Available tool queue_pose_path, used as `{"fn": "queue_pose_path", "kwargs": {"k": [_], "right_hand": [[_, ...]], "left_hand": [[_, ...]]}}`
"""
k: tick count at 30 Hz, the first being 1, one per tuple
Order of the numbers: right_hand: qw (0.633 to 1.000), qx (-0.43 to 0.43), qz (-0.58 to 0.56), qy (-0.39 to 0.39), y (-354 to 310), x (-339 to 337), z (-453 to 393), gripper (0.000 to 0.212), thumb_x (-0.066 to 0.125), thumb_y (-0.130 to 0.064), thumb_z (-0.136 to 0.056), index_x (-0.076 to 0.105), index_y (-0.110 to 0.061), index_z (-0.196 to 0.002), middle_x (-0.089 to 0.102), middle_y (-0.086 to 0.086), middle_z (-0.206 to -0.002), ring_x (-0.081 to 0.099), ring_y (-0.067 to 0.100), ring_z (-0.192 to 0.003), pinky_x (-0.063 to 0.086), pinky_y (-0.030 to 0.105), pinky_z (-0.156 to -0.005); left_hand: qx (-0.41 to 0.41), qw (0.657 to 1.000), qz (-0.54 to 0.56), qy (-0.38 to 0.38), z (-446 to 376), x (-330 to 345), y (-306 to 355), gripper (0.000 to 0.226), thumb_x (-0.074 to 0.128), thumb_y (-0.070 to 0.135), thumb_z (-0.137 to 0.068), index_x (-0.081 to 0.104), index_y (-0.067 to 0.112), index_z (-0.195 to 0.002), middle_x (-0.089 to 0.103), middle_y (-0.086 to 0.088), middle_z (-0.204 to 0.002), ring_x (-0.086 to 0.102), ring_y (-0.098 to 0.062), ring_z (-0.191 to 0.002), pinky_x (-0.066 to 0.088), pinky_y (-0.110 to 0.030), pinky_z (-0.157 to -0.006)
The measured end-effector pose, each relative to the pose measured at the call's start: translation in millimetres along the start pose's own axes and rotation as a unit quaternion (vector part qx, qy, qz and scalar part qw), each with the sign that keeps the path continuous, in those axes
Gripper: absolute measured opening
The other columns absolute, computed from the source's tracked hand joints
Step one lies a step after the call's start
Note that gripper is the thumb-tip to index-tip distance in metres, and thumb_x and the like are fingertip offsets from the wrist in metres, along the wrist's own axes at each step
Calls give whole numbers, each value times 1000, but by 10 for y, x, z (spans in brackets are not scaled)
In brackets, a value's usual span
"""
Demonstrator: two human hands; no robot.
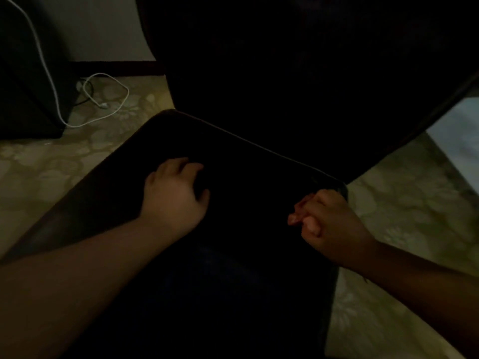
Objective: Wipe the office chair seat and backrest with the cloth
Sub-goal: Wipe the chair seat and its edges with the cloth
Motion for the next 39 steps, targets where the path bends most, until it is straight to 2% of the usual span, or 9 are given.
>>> {"fn": "queue_pose_path", "kwargs": {"k": [3,5,11,15,19,24,31,34,39], "right_hand": [[996,84,-8,13,264,-173,250,15,68,-25,-79,76,-19,-90,58,-8,-108,62,14,-102,45,15,-92],[993,120,-9,18,349,-190,302,15,76,-15,-78,75,-20,-93,59,-7,-108,62,13,-101,49,21,-89],[984,158,6,77,392,-132,16,7,71,-18,-85,65,-22,-85,56,-2,-97,60,20,-89,48,30,-77],[977,191,-22,88,485,-185,-273,25,70,-13,-83,51,-21,-68,51,-7,-85,65,23,-86,55,36,-79],[981,184,-26,57,610,-280,80,5,72,-1,-87,71,-5,-84,53,-8,-94,60,-22,-88,43,-1,-75],[989,120,86,25,703,-180,-221,15,60,-30,-78,53,-24,-66,56,-1,-74,59,23,-72,38,27,-71],[988,125,90,-19,752,60,-874,16,54,-36,-84,57,-23,-76,57,0,-85,60,26,-87,49,35,-78],[991,91,96,10,754,-112,-608,6,68,-20,-79,68,-14,-82,60,2,-85,61,27,-82,49,34,-74],[988,117,104,-14,798,41,-341,9,51,-35,-82,48,-33,-74,48,-10,-85,52,17,-83,42,29,-74]], "left_hand": [[18,998,13,-56,193,283,379,71,39,67,-89,44,36,-152,35,-3,-165,26,-32,-156,21,-69,-122],[25,997,-27,-65,291,417,387,71,27,70,-95,30,40,-159,19,0,-174,7,-29,-162,5,-67,-126],[48,995,-56,-64,312,420,371,77,26,71,-94,29,36,-162,21,3,-174,8,-30,-162,7,-66,-126],[45,996,-41,-65,323,390,408,79,25,71,-94,32,33,-163,24,4,-173,8,-30,-162,6,-64,-127],[52,995,-55,-72,351,423,405,77,26,69,-97,31,31,-163,24,4,-173,7,-31,-162,7,-66,-126],[63,993,-78,-70,355,480,416,77,27,65,-98,32,25,-163,26,1,-173,8,-37,-162,9,-69,-125],[33,994,-78,-73,345,473,465,80,19,70,-97,24,29,-165,16,8,-175,-3,-35,-162,2,-65,-127],[43,994,-62,-77,350,439,447,80,20,70,-97,24,30,-165,17,9,-174,-3,-34,-162,-1,-63,-127],[98,990,-47,-92,311,423,349,78,28,69,-98,26,30,-165,18,10,-174,-4,-33,-162,0,-64,-127]]}}
Point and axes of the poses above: each hand's wrist, its own z-axis away from the middle knuckle, its own x-axis out of the palm, y = z × x, the point moved 1 cm from there along -z, towards the middle knuckle
